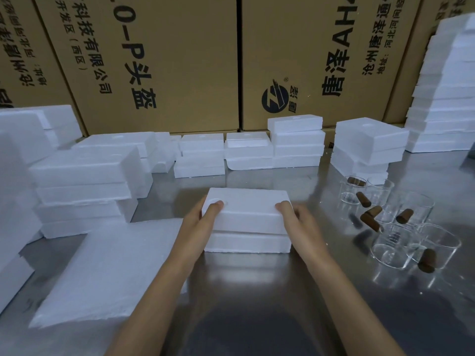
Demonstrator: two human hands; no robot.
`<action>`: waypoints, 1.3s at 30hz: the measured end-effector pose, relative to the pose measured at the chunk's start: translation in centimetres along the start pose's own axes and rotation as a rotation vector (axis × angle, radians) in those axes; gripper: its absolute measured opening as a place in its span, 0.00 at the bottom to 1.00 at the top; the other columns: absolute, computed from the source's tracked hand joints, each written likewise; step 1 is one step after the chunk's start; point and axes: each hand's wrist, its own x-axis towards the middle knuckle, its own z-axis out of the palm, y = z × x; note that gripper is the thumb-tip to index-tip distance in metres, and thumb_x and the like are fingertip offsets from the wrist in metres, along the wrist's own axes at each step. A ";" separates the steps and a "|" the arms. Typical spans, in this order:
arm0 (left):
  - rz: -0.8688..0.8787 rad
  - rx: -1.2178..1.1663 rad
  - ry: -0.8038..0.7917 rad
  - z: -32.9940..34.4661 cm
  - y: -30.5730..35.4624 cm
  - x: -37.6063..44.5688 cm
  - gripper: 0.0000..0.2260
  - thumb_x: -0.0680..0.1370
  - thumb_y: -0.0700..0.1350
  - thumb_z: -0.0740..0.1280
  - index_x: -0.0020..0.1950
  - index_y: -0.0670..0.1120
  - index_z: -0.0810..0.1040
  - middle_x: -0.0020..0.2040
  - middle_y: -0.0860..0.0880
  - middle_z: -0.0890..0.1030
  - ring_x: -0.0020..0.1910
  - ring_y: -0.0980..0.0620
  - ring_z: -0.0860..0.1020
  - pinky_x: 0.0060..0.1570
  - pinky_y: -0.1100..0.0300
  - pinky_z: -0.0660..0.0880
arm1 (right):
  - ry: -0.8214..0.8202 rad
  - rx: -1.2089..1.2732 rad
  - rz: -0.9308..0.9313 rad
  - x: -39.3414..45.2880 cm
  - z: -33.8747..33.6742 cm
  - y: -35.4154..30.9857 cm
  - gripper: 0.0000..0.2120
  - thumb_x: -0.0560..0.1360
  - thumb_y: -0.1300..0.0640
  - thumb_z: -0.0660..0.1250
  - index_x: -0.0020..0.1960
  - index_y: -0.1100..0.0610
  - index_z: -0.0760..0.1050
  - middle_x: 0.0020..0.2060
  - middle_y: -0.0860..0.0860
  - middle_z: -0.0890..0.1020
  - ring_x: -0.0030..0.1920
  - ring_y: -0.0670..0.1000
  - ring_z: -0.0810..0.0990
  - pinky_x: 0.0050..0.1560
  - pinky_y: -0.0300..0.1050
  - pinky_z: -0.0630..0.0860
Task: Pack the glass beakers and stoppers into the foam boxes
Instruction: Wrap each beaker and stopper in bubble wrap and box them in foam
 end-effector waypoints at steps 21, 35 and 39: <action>0.052 0.082 0.011 0.1 -0.7 0.5 0.20 0.81 0.54 0.64 0.72 0.65 0.67 0.67 0.67 0.68 0.65 0.62 0.67 0.64 0.63 0.63 | -0.066 0.157 -0.027 -0.4 0.4 -0.1 0.08 0.79 0.46 0.63 0.50 0.46 0.79 0.43 0.38 0.83 0.40 0.30 0.78 0.38 0.27 0.70; 0.076 0.041 0.129 0.6 -1.1 0.8 0.15 0.78 0.52 0.69 0.63 0.61 0.74 0.63 0.58 0.75 0.62 0.58 0.73 0.56 0.65 0.68 | -0.035 0.225 -0.107 -0.2 0.8 0.0 0.03 0.78 0.48 0.68 0.49 0.40 0.79 0.38 0.28 0.81 0.39 0.29 0.78 0.33 0.21 0.69; 0.093 0.057 0.152 1.0 -1.2 1.0 0.15 0.79 0.51 0.68 0.64 0.60 0.73 0.63 0.59 0.74 0.62 0.57 0.72 0.57 0.64 0.67 | -0.064 0.227 -0.119 -0.5 0.9 -0.2 0.06 0.79 0.47 0.66 0.46 0.39 0.80 0.39 0.30 0.82 0.41 0.30 0.78 0.36 0.21 0.69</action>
